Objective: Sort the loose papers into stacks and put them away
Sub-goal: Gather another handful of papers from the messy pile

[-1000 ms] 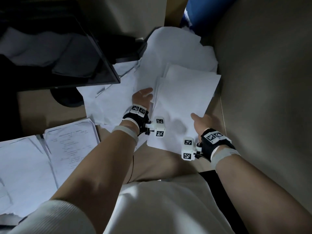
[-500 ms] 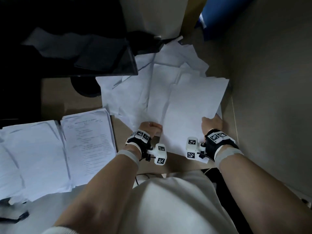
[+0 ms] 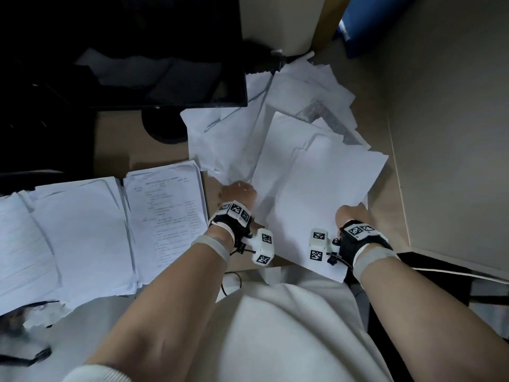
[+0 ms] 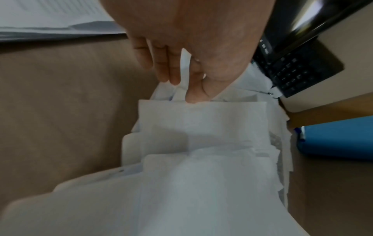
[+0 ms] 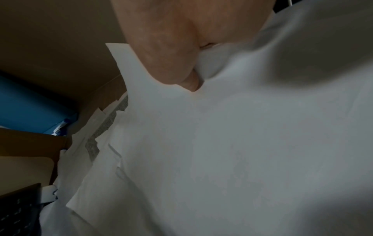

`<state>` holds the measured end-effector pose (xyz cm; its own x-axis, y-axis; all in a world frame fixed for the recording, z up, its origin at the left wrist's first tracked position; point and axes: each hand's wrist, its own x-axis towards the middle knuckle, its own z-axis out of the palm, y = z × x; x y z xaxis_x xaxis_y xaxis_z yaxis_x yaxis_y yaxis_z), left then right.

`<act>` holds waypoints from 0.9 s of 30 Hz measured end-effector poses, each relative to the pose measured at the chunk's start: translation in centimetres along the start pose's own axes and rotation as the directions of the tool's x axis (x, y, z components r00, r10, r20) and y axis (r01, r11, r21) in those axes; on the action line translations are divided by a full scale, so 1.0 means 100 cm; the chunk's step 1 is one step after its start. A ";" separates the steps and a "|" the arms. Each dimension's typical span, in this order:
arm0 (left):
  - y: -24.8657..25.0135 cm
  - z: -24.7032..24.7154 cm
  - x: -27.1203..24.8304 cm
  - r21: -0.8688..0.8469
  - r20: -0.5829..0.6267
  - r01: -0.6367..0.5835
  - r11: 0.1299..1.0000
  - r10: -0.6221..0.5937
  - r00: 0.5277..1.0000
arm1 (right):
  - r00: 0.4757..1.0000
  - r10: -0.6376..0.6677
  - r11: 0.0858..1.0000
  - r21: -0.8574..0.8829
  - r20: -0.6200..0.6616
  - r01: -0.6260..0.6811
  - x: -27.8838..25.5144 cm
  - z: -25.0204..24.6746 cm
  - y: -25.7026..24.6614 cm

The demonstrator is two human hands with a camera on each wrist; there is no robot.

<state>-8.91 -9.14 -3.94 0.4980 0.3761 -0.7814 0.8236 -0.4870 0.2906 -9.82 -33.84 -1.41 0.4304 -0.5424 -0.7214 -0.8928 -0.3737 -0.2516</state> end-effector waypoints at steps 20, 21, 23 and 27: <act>0.052 0.002 0.043 -0.254 0.103 0.019 0.967 0.008 0.995 | 0.958 -0.092 0.958 0.286 0.271 0.011 0.021 0.050 -0.075; 0.049 0.001 0.045 -0.250 0.082 0.029 0.968 -0.008 0.997 | 0.953 -0.102 0.953 0.302 0.285 0.012 0.022 0.052 -0.074; 0.044 -0.004 0.044 -0.238 0.061 0.043 0.970 -0.029 0.998 | 0.939 -0.099 0.963 0.271 0.330 0.006 0.020 0.054 -0.072; 0.039 -0.010 0.048 -0.205 0.002 -0.057 0.977 0.058 0.998 | 0.950 -0.024 0.989 0.145 0.311 -0.023 0.014 0.046 -0.061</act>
<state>-3.06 -8.40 -5.98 0.5447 0.3458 -0.7640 0.8322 -0.3357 0.4413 -4.37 -28.87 -3.83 0.3887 -0.2722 -0.8802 -0.9122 -0.2479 -0.3262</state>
